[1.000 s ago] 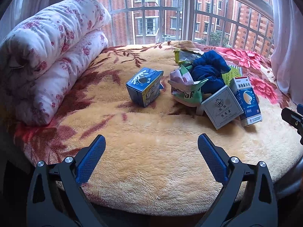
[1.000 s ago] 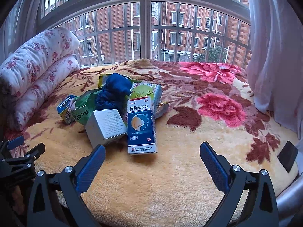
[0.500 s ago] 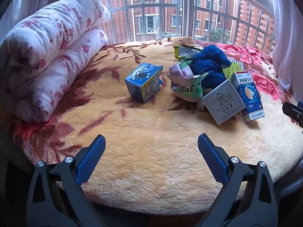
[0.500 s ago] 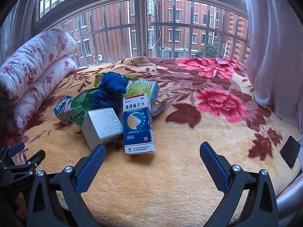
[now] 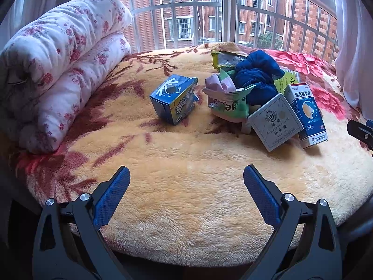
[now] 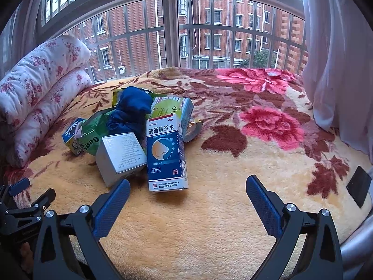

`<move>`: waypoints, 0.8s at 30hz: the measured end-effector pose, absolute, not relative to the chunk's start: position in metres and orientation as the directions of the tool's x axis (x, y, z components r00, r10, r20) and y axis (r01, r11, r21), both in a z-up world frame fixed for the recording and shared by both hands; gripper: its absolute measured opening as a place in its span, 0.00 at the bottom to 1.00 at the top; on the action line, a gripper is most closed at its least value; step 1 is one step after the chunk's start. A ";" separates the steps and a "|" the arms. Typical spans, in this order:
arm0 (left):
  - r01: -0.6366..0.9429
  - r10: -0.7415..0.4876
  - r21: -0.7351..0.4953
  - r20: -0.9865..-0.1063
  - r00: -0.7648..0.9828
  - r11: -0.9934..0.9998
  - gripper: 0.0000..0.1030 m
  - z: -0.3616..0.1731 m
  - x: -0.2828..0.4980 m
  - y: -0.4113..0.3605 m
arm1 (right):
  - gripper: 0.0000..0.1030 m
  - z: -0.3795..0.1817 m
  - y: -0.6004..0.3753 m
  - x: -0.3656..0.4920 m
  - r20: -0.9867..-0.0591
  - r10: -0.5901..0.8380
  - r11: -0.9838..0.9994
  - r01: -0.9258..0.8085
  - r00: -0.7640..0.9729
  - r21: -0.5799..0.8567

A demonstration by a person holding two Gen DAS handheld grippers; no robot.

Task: Collect trash
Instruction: 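Move both tools toward the pile of trash on the bed, then close the right gripper on the white-and-blue nasal spray box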

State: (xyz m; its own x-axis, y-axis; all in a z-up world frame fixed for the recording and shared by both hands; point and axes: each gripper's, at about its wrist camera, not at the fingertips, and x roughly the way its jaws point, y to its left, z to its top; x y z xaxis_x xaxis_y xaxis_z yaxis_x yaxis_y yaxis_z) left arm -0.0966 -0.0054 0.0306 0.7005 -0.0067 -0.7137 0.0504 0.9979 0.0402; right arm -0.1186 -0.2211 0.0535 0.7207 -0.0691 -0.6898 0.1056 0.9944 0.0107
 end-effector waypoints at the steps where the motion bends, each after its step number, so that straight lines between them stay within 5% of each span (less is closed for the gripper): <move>1: 0.051 -0.008 0.039 -0.714 0.700 0.998 0.92 0.030 -0.096 -0.005 | 0.95 0.053 -0.222 -0.117 -0.691 -0.064 0.995 0.103 0.720 0.015; 13: 0.054 -0.004 0.048 -0.709 0.705 0.997 0.92 0.021 -0.091 0.000 | 0.95 0.039 -0.242 -0.060 -0.737 0.184 0.979 -0.058 0.651 0.193; 24: 0.089 -0.013 0.073 -0.699 0.715 0.993 0.92 0.014 -0.086 -0.006 | 0.85 0.017 -0.227 -0.002 -0.800 0.232 0.967 -0.044 0.553 0.250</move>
State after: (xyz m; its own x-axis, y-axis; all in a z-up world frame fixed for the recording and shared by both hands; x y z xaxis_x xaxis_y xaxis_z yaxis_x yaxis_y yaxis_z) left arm -0.0861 -0.0060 0.0140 0.7154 -0.0128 -0.6986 0.0893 0.9933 0.0733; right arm -0.0017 -0.2267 0.0167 0.5527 0.2324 -0.8003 -0.0439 0.9671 0.2505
